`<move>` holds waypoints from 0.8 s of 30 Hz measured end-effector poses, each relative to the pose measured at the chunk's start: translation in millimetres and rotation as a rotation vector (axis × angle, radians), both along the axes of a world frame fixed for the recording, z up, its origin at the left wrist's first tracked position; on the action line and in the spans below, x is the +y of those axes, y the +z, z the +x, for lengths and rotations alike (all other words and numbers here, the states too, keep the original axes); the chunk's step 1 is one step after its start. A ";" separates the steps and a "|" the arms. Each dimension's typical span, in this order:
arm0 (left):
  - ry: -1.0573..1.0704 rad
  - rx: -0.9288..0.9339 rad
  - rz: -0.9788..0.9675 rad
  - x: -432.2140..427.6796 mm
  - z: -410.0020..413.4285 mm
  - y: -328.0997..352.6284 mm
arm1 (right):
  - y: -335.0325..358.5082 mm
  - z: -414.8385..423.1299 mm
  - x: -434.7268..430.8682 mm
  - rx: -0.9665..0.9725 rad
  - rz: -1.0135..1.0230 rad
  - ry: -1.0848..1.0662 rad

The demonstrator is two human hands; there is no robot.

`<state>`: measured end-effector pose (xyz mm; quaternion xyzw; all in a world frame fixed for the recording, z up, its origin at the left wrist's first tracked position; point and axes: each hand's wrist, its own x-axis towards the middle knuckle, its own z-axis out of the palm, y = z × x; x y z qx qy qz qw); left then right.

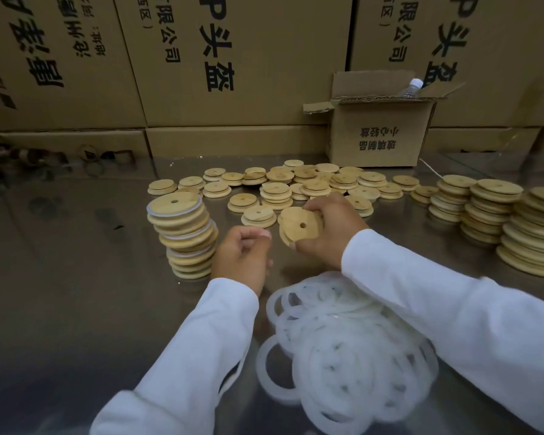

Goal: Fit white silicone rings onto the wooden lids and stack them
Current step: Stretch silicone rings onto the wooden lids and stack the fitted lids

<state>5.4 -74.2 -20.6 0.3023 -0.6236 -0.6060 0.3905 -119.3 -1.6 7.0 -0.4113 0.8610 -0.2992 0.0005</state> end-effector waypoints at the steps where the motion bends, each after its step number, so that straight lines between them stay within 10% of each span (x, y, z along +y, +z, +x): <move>1: -0.048 0.002 0.040 0.7 0.2 0.2 | -0.1 8.6 11.0 0.029 -0.062 0.054; 13: -0.282 0.086 0.051 5.4 6.2 0.9 | -12.4 29.0 69.2 -0.090 -0.311 0.163; 24: -0.236 0.179 0.160 1.2 3.7 4.7 | -30.8 -1.5 76.7 -0.160 -0.070 0.041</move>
